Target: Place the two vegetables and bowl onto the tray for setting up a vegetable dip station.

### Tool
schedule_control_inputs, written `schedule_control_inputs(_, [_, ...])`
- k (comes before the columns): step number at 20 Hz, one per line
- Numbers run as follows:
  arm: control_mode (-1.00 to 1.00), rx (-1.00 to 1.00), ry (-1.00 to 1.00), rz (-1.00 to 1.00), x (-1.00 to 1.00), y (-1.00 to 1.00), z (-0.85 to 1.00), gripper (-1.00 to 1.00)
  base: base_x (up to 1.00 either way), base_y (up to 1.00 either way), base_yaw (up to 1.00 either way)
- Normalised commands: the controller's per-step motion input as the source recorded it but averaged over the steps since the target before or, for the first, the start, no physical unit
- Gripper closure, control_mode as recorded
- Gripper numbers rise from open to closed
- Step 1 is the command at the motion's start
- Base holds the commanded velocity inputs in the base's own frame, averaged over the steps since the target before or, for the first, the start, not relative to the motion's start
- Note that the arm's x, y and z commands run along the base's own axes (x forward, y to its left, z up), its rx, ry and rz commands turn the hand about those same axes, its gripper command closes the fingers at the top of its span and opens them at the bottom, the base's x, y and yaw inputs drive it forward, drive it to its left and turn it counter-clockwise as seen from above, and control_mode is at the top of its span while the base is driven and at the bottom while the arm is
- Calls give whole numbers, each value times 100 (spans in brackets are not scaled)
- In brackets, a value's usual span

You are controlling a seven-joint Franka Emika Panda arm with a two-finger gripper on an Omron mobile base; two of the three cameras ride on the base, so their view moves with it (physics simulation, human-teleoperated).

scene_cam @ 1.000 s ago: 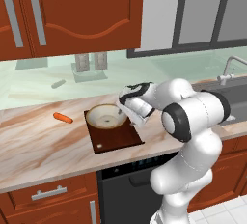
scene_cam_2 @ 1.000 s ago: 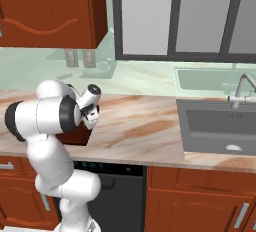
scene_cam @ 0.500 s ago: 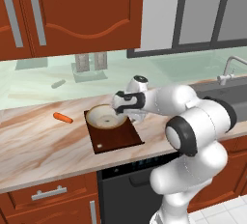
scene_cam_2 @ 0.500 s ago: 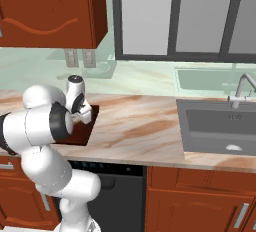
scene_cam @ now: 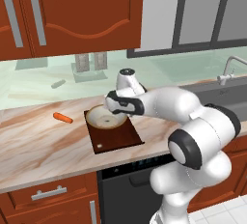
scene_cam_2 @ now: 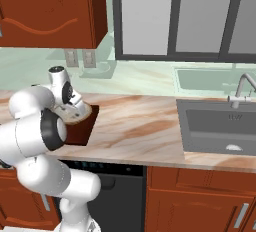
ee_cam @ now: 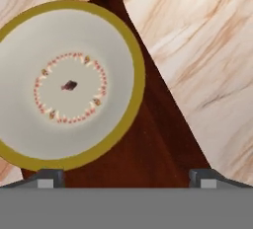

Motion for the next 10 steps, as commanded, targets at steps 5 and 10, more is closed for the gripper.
schedule_control_inputs(5, [-100,-12,7,19,-8,23,35,-100,0,0,0])
schedule_control_inputs(10, [-100,-8,7,22,-3,23,29,-100,0,0,0])
